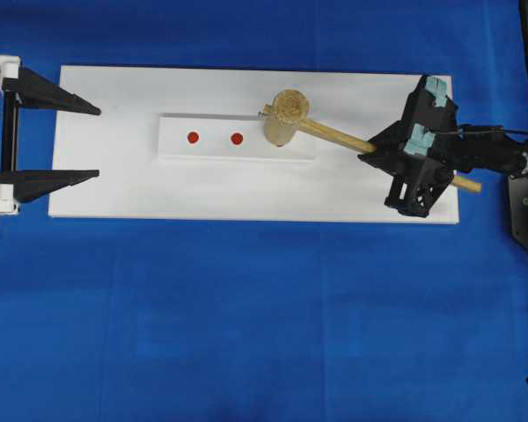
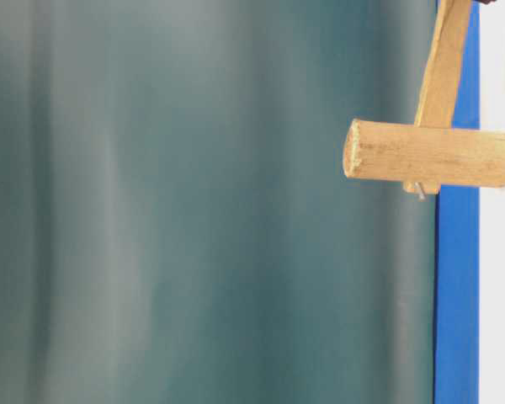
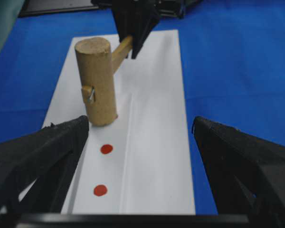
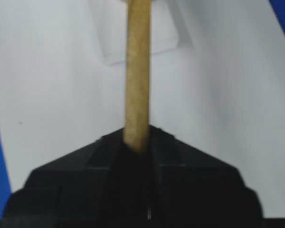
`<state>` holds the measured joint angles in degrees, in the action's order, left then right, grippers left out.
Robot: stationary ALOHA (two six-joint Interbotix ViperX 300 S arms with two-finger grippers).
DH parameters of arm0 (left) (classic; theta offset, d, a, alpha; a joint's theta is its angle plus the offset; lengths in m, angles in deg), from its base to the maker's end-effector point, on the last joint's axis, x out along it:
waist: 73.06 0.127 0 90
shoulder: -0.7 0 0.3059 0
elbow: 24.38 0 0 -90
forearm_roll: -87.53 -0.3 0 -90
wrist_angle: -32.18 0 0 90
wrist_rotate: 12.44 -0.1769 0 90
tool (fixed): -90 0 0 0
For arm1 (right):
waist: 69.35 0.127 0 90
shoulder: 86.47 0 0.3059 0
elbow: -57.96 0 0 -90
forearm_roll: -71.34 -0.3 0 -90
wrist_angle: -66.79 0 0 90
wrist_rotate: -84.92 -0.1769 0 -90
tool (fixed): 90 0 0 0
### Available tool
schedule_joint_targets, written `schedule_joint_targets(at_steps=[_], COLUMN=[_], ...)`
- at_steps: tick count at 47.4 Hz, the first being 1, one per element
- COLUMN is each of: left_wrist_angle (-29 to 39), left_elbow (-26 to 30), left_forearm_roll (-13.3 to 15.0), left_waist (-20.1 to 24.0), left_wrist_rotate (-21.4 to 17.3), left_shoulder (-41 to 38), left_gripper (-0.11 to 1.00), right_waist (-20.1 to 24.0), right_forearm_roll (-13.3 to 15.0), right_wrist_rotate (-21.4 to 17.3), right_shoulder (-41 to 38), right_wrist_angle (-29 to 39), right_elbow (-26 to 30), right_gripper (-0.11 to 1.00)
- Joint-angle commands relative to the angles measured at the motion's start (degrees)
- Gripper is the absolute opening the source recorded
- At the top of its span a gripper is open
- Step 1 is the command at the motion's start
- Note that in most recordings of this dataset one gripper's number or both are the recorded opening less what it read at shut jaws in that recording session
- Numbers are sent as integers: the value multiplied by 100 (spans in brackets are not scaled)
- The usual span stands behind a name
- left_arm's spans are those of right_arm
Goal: Hit the mark with a hammer.
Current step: 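Raise and bring the mallet head down on the dots again, then move the left gripper in and grasp the mallet head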
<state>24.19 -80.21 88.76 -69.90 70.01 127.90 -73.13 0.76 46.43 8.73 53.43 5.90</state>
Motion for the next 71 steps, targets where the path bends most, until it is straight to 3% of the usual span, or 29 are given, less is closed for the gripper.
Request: schedule_joint_targets(at_steps=[1, 20, 40, 51, 71], left_wrist_angle=[-26, 35, 35, 35, 35], left_elbow=[44, 44, 44, 44, 44], left_forearm_roll=[9, 9, 9, 9, 9], left_waist=[9, 9, 9, 9, 9], left_wrist_rotate=[62, 97, 97, 97, 97], left_shoulder=[-9, 9, 9, 9, 9], left_gripper=[89, 89, 89, 89, 89], right_waist=[9, 9, 9, 132, 510], right_forearm_roll=[-9, 97, 97, 88, 114], right_wrist_rotate=[26, 299, 334, 334, 343], right_shoulder=[220, 1714, 1688, 1406, -149], right_wrist_angle=[-53, 185, 299, 369, 369], right_elbow=[70, 53, 70, 334, 1626], right_gripper=[2, 2, 2, 2, 2])
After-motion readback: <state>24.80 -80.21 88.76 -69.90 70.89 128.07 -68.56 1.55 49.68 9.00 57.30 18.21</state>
